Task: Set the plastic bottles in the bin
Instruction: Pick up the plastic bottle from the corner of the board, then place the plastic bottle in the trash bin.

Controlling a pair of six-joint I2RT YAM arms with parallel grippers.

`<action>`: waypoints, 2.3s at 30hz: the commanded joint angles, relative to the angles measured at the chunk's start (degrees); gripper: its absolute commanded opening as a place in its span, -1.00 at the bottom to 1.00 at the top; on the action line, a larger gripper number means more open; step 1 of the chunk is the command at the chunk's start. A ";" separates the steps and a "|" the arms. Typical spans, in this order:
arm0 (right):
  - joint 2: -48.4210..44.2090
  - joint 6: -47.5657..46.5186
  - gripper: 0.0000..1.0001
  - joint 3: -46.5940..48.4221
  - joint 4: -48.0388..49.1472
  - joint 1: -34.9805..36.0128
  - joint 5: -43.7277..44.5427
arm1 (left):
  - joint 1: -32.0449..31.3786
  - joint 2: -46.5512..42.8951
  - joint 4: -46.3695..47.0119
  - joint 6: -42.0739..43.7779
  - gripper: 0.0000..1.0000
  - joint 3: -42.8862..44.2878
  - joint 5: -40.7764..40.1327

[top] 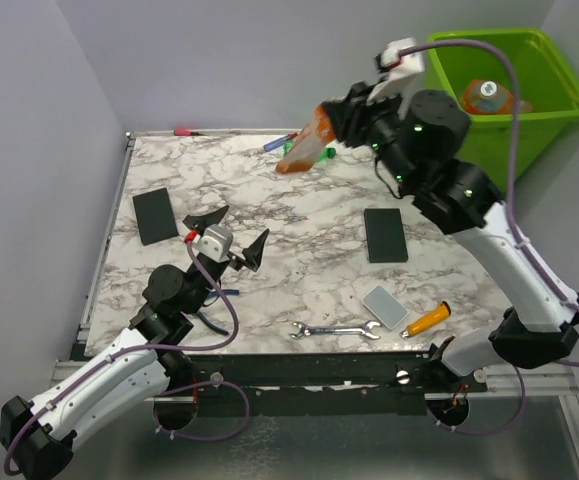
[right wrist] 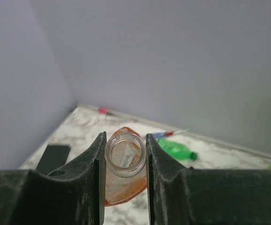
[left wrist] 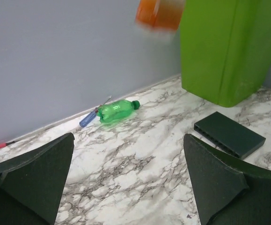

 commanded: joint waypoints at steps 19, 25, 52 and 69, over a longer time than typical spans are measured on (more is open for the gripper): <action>-13.33 -35.13 -0.99 -4.67 36.24 -19.13 39.53 | -0.09 0.80 -1.12 -8.77 0.98 0.89 -15.38; -3.47 -19.73 -0.99 4.66 21.03 -31.07 34.01 | -0.17 -0.47 -1.83 -8.25 0.98 0.75 -15.55; 12.54 -1.27 -0.99 4.55 29.04 -47.73 30.15 | -0.16 2.65 -1.83 -7.95 0.98 0.57 -14.80; 18.83 7.00 -0.99 3.74 14.41 -53.10 23.36 | -0.18 1.95 -1.92 -8.66 0.99 0.47 -14.03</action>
